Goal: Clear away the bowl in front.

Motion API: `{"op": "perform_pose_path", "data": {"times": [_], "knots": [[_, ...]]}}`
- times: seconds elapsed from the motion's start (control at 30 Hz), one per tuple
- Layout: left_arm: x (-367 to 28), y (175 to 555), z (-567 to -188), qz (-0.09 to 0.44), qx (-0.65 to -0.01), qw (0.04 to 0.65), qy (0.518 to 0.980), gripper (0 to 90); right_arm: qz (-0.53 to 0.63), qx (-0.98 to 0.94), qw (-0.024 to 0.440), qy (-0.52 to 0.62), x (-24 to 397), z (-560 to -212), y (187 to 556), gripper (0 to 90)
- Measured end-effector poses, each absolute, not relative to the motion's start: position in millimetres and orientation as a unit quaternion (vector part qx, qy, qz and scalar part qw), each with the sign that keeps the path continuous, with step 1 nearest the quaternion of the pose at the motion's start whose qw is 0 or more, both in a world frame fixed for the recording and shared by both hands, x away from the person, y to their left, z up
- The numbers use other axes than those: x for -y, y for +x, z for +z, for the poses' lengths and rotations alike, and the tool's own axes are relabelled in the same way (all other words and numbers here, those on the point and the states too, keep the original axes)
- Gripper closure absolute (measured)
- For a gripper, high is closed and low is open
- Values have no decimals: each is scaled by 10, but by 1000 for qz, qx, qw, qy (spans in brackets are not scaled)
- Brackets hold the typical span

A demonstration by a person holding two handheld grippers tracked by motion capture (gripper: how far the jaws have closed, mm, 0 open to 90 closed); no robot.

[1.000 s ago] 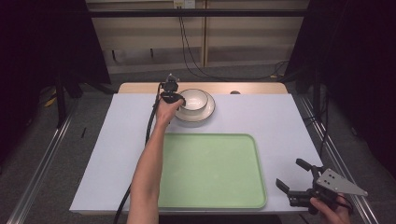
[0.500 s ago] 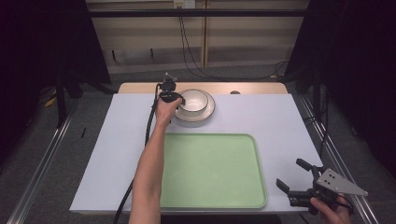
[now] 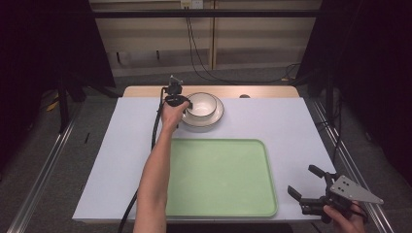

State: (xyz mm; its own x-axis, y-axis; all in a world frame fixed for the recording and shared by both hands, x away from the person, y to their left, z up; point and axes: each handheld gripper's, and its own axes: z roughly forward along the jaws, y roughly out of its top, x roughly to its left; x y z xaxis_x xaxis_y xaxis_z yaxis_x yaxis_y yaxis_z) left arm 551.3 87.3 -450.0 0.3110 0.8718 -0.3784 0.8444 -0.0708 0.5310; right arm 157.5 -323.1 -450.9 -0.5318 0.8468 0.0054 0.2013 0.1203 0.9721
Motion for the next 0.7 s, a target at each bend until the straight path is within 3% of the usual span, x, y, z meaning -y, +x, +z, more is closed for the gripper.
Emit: {"op": "perform_pose_path", "data": {"times": [0.7], "knots": [[-1000,5431,-4236,41,-595,378,708,820,545,-683,299,385,3229,-4504,1571,2]]}}
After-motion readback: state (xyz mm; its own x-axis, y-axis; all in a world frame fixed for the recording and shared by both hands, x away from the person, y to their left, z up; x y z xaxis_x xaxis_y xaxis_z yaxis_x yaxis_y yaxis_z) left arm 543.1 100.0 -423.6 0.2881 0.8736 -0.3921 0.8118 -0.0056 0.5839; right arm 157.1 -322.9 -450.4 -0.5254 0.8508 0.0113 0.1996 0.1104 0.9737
